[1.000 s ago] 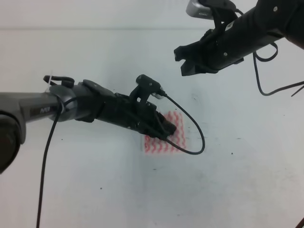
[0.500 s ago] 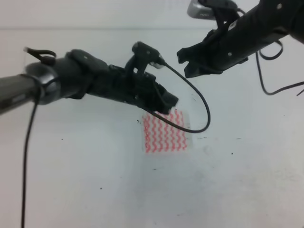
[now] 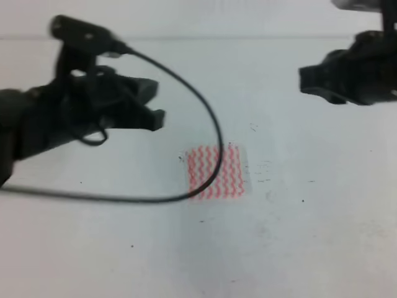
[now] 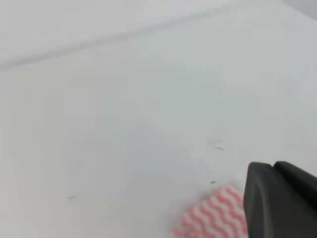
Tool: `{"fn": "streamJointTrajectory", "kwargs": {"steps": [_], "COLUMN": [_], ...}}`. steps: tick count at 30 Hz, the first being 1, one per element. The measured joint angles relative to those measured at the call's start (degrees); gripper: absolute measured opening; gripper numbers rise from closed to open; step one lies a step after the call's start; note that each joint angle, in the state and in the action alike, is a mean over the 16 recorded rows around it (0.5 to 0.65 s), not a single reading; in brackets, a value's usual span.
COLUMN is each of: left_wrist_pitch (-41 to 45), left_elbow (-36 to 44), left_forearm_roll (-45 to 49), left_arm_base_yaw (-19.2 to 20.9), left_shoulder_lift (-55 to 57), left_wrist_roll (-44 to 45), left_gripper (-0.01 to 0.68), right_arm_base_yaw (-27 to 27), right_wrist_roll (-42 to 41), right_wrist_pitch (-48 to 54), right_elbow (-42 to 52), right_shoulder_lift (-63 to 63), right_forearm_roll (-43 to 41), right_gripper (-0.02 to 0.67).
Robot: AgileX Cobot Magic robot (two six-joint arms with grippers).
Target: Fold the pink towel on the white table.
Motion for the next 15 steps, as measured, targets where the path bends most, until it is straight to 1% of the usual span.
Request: {"fn": "streamJointTrajectory", "kwargs": {"steps": [9,15], "left_wrist_pitch": [-12.2,-16.8], "left_elbow": [18.3,29.7], "left_forearm_roll": [-5.4,-9.4], "left_arm_base_yaw": [0.0,0.0], "left_shoulder_lift": [-23.0,-38.7], "left_wrist_roll": [0.8,0.7], "left_gripper": [-0.004,-0.004], "right_arm_base_yaw": [0.0,0.0], "right_wrist_roll": [0.8,0.7], "right_wrist_pitch": [-9.0,-13.2], "right_elbow": [17.3,27.6], "right_shoulder_lift": [-17.7,-28.7], "right_forearm_roll": [1.6,2.1], "right_gripper": [-0.018,-0.018]}}
